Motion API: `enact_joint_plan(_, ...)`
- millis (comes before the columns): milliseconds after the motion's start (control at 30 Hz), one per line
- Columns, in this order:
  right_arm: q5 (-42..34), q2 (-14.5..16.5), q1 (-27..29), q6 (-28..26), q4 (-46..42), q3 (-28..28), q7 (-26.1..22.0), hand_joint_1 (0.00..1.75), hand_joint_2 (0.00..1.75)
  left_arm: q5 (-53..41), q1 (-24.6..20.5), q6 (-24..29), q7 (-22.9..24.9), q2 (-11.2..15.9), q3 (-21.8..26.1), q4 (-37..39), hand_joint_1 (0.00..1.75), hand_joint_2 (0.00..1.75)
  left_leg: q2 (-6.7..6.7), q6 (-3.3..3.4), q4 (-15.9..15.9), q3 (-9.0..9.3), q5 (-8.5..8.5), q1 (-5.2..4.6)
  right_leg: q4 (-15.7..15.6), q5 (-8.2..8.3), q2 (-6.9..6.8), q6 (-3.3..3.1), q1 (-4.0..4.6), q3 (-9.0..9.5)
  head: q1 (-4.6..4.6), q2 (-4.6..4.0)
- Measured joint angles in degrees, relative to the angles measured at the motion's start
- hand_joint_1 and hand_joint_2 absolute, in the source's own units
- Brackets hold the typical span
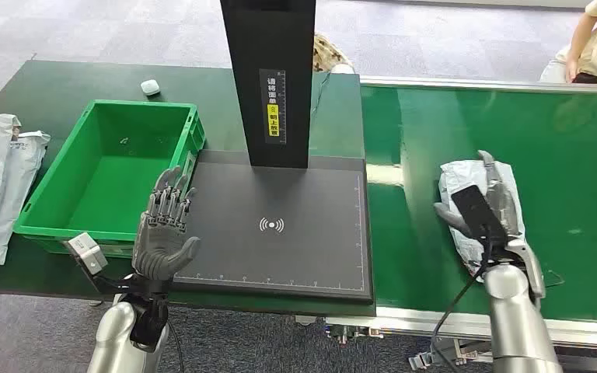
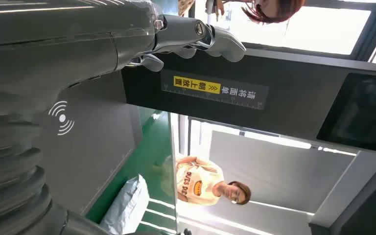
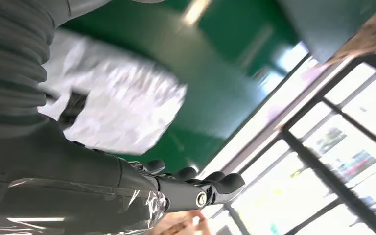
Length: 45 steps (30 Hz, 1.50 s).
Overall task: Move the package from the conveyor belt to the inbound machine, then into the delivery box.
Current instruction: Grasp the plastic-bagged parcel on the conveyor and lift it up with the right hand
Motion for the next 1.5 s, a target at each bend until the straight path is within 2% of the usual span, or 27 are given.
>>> enact_joint_plan(100,0.06,-2.03,-1.87,0.24,4.02,-1.73,1.16,0.0,1.75,-0.01,-0.09,0.02,0.0,0.02,0.01,0.01,0.0,1.75,0.0,0.04,0.0,0.0,-0.02,-0.01,0.0,0.01,0.01,0.02,-0.01,0.0,0.0,0.0)
enact_joint_plan(300,2.67,-5.43,-8.44,1.28,16.8,-3.48,7.3,0.0,1.75,0.33,-0.06,0.36,0.03,0.2,0.03,0.02,0.0,1.75,0.04,0.02,-0.01,0.05,-0.01,-0.01,0.0,0.02,0.04,0.02,0.06,-0.01,-0.01,0.0)
enact_joint_plan(433,5.3,-6.8,-11.68,5.01,24.18,-3.28,11.72,0.0,1.75,0.54,-0.03,0.49,0.52,0.22,0.02,0.01,0.0,1.75,0.02,0.0,-0.02,0.03,0.01,0.0,0.01,0.01,0.02,0.0,0.09,-0.01,-0.01,0.0)
enact_joint_plan(567,6.6,-7.68,-13.08,7.2,28.99,-2.61,13.68,0.0,1.75,0.58,-0.02,0.59,0.94,0.24,0.02,0.01,0.0,1.75,0.01,0.0,-0.02,0.01,0.0,0.01,0.01,0.0,0.01,0.0,0.07,-0.02,-0.01,0.0)
enact_joint_plan(667,9.21,-8.62,-14.03,13.03,32.3,-0.97,15.61,0.0,1.75,0.57,-0.09,0.59,1.04,0.24,0.02,0.06,0.0,1.75,0.02,0.02,-0.02,0.02,-0.01,0.01,0.01,0.0,0.01,0.0,0.05,-0.02,-0.01,0.0)
enact_joint_plan(867,12.85,-10.75,-15.65,22.97,37.68,4.6,14.31,0.0,1.75,0.42,-0.36,0.62,1.05,0.24,0.05,0.61,0.0,1.75,0.0,0.03,-0.01,0.03,-0.02,0.01,0.0,-0.01,-0.01,0.01,0.04,0.0,-0.01,0.0)
enact_joint_plan(1067,13.33,-11.86,-17.0,25.07,40.13,7.71,13.42,0.0,1.75,0.32,-0.68,0.7,1.03,0.24,0.13,1.06,0.0,1.75,0.0,0.03,-0.01,0.05,-0.02,0.01,0.0,-0.01,-0.01,0.01,0.05,0.01,-0.02,0.0)
enact_joint_plan(1100,13.38,-11.92,-17.15,25.35,40.36,8.01,13.28,0.12,1.75,0.32,-0.7,0.76,1.03,0.24,0.15,1.09,0.0,1.75,0.0,0.03,-0.01,0.05,-0.02,0.01,0.0,-0.01,-0.01,0.01,0.05,0.01,-0.02,0.0)
enact_joint_plan(1200,13.6,-12.14,-17.61,26.66,40.87,9.11,12.89,1.43,1.75,0.32,-0.71,0.95,1.03,0.24,0.22,1.21,0.0,1.75,0.0,0.03,-0.01,0.06,-0.02,0.01,0.0,-0.01,-0.01,0.01,0.05,0.02,-0.02,0.0)
enact_joint_plan(1233,13.67,-12.2,-17.74,26.91,40.99,9.49,12.9,1.75,1.75,0.32,-0.69,0.99,1.03,0.24,0.27,1.23,0.0,1.75,0.0,0.03,-0.01,0.06,-0.02,0.01,0.0,-0.01,-0.01,0.01,0.05,0.02,-0.02,0.0)
enact_joint_plan(1500,13.82,-12.24,-18.32,25.69,41.18,11.3,13.69,1.75,1.75,0.32,-0.26,1.09,1.05,0.24,0.68,1.25,0.0,1.75,0.0,0.03,-0.01,0.07,-0.02,0.01,0.0,-0.01,-0.01,0.01,0.05,0.04,-0.01,0.0)
